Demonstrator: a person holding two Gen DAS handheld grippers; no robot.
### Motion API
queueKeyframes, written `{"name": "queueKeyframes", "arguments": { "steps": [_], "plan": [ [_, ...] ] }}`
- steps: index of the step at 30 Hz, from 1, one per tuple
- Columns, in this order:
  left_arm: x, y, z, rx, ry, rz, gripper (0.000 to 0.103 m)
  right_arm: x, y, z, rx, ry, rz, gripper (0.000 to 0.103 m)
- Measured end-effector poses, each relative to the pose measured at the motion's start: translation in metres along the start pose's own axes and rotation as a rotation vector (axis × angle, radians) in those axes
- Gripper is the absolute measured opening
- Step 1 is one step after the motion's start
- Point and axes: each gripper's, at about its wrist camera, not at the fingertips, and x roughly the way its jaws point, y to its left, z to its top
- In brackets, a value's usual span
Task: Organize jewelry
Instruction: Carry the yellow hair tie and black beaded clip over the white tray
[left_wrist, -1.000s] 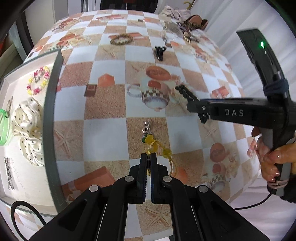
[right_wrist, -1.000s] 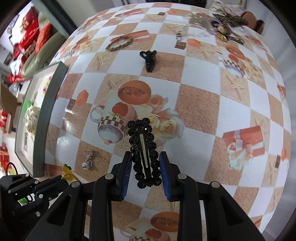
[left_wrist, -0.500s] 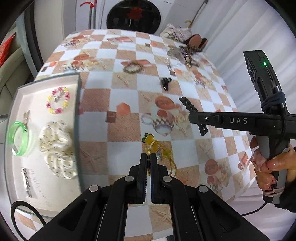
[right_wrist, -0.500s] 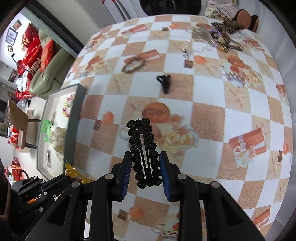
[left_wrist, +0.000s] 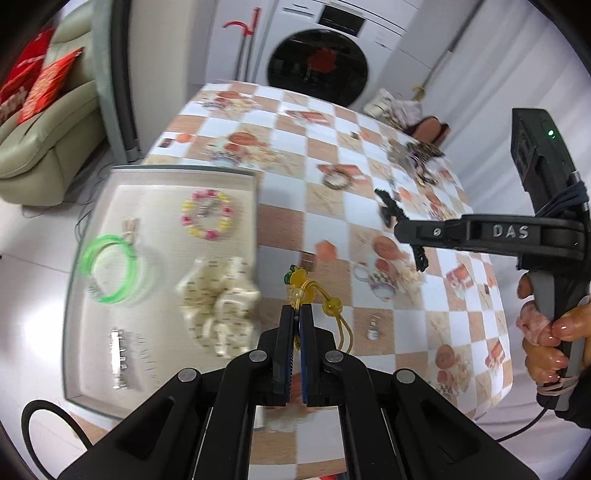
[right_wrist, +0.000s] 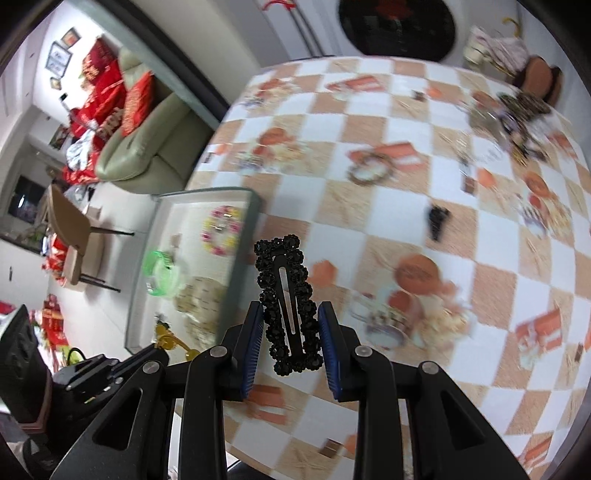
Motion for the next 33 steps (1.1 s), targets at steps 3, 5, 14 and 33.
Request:
{"name": "queueKeyframes", "arguments": {
  "steps": [3, 5, 14, 33],
  "plan": [
    [-0.008, 0.018, 0.001, -0.033, -0.019, 0.021, 0.007, 0.005, 0.025, 0.011, -0.046, 0.000, 0.023, 0.033],
    [-0.013, 0.030, 0.001, -0.053, -0.032, 0.036, 0.007, 0.010, 0.041, 0.019, -0.076, 0.003, 0.037, 0.033],
    [-0.019, 0.074, 0.000, -0.140, -0.062, 0.084, 0.007, 0.034, 0.102, 0.051, -0.202, 0.006, 0.076, 0.033],
    [0.028, 0.119, -0.006, -0.205, -0.005, 0.129, 0.007, 0.156, 0.146, 0.066, -0.225, 0.163, 0.077, 0.033]
  ]
}}
